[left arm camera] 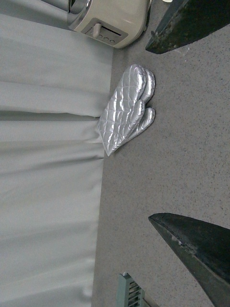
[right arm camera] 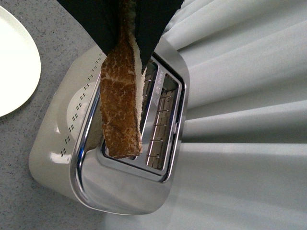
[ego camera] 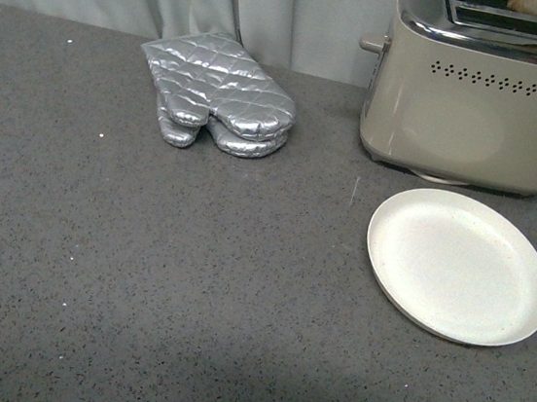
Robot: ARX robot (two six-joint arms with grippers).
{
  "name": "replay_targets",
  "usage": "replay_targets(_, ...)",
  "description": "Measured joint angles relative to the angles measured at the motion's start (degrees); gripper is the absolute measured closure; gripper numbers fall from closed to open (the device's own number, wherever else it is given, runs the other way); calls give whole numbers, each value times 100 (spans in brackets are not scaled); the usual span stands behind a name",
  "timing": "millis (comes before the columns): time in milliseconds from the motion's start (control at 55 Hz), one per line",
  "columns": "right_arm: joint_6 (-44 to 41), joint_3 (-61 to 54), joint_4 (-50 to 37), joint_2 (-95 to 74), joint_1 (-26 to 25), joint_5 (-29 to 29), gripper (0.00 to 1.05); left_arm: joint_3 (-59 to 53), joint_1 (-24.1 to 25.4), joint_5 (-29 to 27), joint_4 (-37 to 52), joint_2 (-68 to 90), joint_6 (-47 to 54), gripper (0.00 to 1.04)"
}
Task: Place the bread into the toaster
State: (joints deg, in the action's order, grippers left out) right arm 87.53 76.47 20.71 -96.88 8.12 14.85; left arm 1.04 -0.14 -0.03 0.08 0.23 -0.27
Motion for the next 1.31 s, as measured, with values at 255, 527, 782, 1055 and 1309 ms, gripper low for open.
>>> replay_targets(255,188,262,55,-398,17,90,103,0,0,0,-2,0,0,7)
replay_targets(527,101,610,162,-765,17,136,103,0,0,0,-2,0,0,7)
replay_targets(782,-866,693,-149,-898,0,328,75,0,0,0,-2,0,0,7)
replay_targets(1055,-3534,197,-1552,-599,44,433,23,0,0,0,-4,0,0,7)
replay_targets(1309,-6874,-2321,-4004,1213,-79,367,10,0,0,0,-4,0,0,7)
